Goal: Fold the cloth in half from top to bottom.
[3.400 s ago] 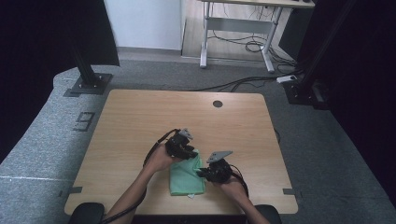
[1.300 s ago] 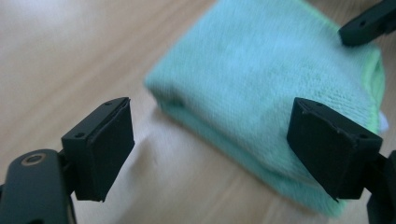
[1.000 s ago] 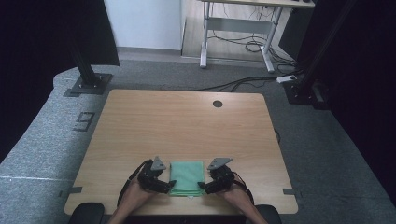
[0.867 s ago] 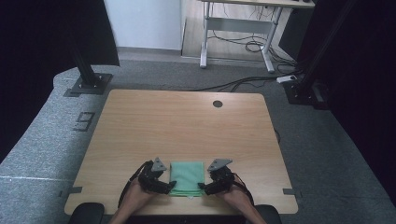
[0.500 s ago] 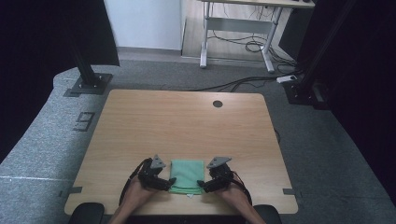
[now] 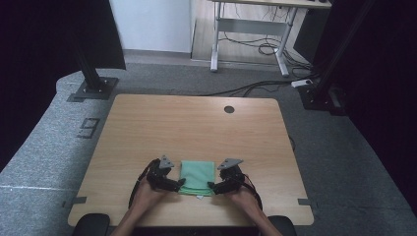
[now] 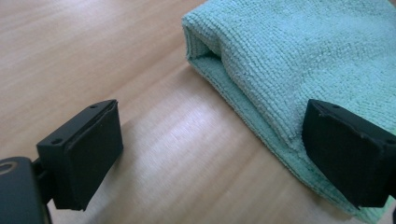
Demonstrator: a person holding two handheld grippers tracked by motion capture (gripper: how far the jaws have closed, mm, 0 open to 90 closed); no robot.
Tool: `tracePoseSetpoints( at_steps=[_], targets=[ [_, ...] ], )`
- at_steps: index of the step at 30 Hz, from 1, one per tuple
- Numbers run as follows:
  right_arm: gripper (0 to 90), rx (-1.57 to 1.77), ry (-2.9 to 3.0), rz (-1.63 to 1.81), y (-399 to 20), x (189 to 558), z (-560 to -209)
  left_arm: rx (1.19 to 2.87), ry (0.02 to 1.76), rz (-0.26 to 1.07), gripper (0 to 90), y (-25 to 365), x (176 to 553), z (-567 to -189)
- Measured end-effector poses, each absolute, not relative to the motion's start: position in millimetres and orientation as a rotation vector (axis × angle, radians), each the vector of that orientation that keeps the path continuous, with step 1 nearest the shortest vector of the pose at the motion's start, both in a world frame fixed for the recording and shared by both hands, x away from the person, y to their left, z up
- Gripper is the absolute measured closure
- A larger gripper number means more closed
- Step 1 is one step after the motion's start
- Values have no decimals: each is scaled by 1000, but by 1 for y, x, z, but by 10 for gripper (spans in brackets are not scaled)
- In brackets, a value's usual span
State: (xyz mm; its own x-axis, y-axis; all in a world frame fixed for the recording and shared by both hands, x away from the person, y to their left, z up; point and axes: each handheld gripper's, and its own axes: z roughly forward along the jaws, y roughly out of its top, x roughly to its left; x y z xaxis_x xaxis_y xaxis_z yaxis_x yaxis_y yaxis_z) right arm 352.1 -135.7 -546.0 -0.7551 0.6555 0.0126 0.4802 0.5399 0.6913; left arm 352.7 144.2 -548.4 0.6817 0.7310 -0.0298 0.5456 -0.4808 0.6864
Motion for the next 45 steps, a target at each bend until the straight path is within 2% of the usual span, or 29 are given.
tracePoseSetpoints(
  at_steps=[10,32,37,45],
  targets=[
    [152,1017,2506,1037,-137,372,-548,2209,996,372,28,144,375,-548],
    [150,1089,2445,1029,-136,409,-548,2181,1052,374,29,142,414,-549],
    [151,1072,2461,1039,-138,411,-545,2171,1048,343,30,146,414,-545],
    [123,1009,2453,1053,-151,398,-525,2153,969,368,29,157,394,-510]
  ],
)
